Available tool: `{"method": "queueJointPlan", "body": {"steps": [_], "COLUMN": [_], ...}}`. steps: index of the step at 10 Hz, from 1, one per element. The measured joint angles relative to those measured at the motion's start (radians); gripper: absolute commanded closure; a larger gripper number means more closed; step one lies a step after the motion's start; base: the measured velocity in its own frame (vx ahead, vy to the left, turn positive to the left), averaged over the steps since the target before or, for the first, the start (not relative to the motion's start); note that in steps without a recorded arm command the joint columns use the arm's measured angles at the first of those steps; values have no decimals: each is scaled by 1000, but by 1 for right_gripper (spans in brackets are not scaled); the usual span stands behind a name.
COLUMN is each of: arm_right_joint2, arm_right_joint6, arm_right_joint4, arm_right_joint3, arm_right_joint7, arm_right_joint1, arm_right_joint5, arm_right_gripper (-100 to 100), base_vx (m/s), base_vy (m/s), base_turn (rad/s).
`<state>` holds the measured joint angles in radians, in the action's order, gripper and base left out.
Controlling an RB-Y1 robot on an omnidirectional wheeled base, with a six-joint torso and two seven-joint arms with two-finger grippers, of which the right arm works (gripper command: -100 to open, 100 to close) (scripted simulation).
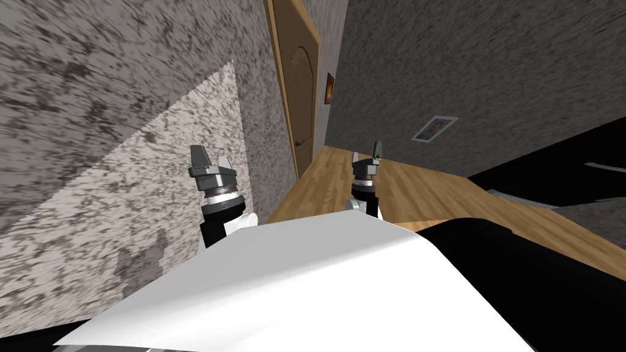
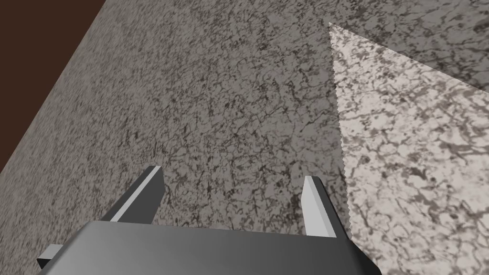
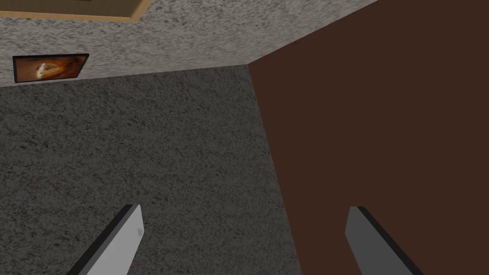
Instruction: Pull the door open
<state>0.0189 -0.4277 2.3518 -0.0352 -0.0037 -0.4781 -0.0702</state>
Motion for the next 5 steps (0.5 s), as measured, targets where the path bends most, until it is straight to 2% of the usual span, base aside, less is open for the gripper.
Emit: {"method": "queueJointPlan", "body": {"steps": [2,5], "arm_right_joint2": [10,23], "arm_right_joint6": [0,-15], "arm_right_joint4": [-34,-97], "arm_right_joint3": [-1,-1], "arm_right_joint7": [-4,-10], "arm_right_joint1": [19,46], "arm_right_joint5": [0,1], "arm_right_gripper": [-100,-100], "base_vx": [105,89], "base_vy": [-61,-52], "base_turn": [108,112]}}
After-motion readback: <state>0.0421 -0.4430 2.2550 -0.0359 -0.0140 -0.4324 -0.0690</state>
